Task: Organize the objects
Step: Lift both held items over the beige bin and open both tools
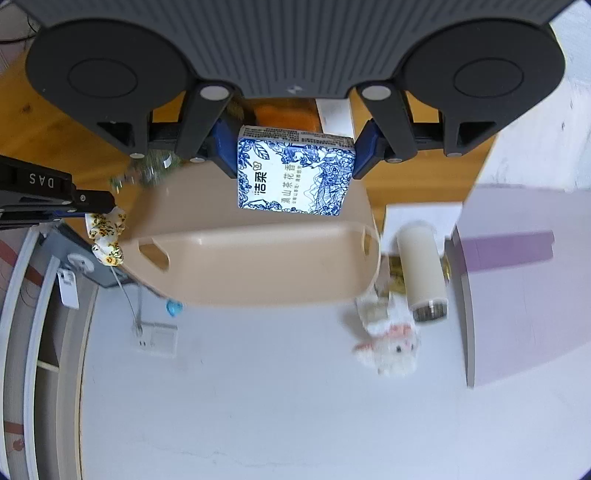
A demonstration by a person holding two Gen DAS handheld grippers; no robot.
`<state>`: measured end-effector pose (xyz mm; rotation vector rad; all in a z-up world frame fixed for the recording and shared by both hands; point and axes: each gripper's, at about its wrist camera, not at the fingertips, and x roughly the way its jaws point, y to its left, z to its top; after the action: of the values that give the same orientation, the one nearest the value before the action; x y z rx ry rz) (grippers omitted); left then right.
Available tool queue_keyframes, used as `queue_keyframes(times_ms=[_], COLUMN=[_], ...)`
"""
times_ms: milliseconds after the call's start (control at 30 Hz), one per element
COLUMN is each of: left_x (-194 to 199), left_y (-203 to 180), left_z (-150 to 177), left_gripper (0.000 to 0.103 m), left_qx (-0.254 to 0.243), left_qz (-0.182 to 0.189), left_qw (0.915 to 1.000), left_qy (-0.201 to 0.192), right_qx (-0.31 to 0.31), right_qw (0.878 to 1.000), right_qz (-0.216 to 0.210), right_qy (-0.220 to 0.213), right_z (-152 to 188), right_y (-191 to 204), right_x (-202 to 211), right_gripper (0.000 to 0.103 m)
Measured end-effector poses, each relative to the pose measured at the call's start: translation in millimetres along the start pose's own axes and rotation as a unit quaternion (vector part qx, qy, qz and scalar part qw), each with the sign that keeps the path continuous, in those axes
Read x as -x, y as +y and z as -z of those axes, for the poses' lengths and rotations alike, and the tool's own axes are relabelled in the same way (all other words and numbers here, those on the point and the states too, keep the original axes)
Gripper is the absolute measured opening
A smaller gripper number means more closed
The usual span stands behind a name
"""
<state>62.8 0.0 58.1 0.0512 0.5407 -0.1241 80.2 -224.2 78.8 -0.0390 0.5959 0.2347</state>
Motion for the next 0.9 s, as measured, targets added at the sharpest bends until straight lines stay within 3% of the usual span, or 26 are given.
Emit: queue_keyframes(times_ms=[200, 433, 700, 900], left_x=[-16.2, -60.7, -127.6, -156.3], left_y=[-1.0, -6.4, -9.7, -8.1], left_z=[-29.2, -60.1, -68.1, -62.4], left_gripper=[0.066, 0.066, 0.066, 0.066], left_qx=[0.003, 0.001, 0.013, 0.011], left_qz=[-0.013, -0.036, -0.052, -0.041], left_qw=[0.9996, 0.9992, 0.9977, 0.9964], left_qy=[-0.023, -0.017, 0.040, 0.074], right_qx=[0.000, -0.001, -0.003, 0.007], right_qw=[1.000, 0.999, 1.000, 0.998], right_qz=[0.006, 0.014, 0.012, 0.022], right_qy=[-0.026, -0.040, 0.011, 0.053], right_z=[-27.6, -58.0, -67.5, -60.5], right_y=[-1.1, -10.1, -17.3, -17.3], right_x=[-11.5, -28.3, -77.4, -105.9], right_gripper=[0.008, 0.008, 0.008, 0.008])
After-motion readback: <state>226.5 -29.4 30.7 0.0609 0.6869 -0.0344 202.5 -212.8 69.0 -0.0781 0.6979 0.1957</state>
